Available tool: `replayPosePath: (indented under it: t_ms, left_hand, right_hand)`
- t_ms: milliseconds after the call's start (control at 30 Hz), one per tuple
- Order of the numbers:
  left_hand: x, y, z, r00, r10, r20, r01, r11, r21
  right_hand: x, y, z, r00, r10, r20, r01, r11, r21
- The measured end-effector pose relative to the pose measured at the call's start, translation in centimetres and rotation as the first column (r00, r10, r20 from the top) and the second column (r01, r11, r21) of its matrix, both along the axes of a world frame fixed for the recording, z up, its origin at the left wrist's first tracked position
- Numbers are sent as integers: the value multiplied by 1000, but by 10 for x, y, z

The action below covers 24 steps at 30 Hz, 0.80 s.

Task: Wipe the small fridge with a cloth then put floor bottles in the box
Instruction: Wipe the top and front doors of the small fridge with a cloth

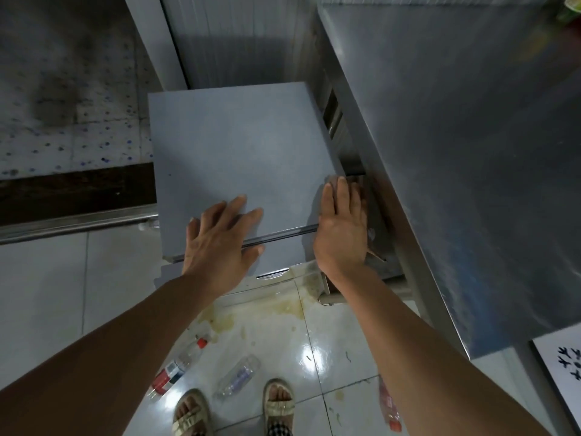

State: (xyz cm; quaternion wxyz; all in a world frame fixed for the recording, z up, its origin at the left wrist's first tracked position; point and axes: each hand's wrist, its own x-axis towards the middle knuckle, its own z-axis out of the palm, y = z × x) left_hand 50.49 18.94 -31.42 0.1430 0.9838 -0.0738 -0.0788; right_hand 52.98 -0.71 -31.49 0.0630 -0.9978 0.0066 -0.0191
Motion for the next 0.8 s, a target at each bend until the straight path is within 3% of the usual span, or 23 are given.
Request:
replayPosePath:
  t_ms: [267,333,400,500,567,633,667,800]
  left_hand:
    - [-8,2,19,992,8,-128,-21,994,-103]
    - [-17,5,29,989,40,-141,-62,985,-159]
    - [-23,11,44,979,93,-179,-133,965,-224]
    - [-24,14,78,940,170,-294,-270,900,-343]
    - [-21,13,103,892,180,-415,-395,757,-520]
    - [-23,13,131,791,152,-593,-596,413,-689]
    - [-24,15,144,750,111,-652,-652,289,-701]
    - [-26,29,175,710,119,-694,-704,136,-697]
  right_hand:
    - [-68,19,1,987,119,110,-150,930,336]
    - [-74,26,10,993,103,63,-121,847,517]
    - [-73,33,29,998,37,-60,17,701,713]
    - [-69,48,65,992,18,-128,93,588,803]
    - [-67,61,91,996,32,-78,47,549,834]
    - [-66,75,114,998,65,23,-55,540,840]
    - [-66,81,125,993,98,62,-105,535,838]
    - [-72,99,154,963,248,107,-221,498,839]
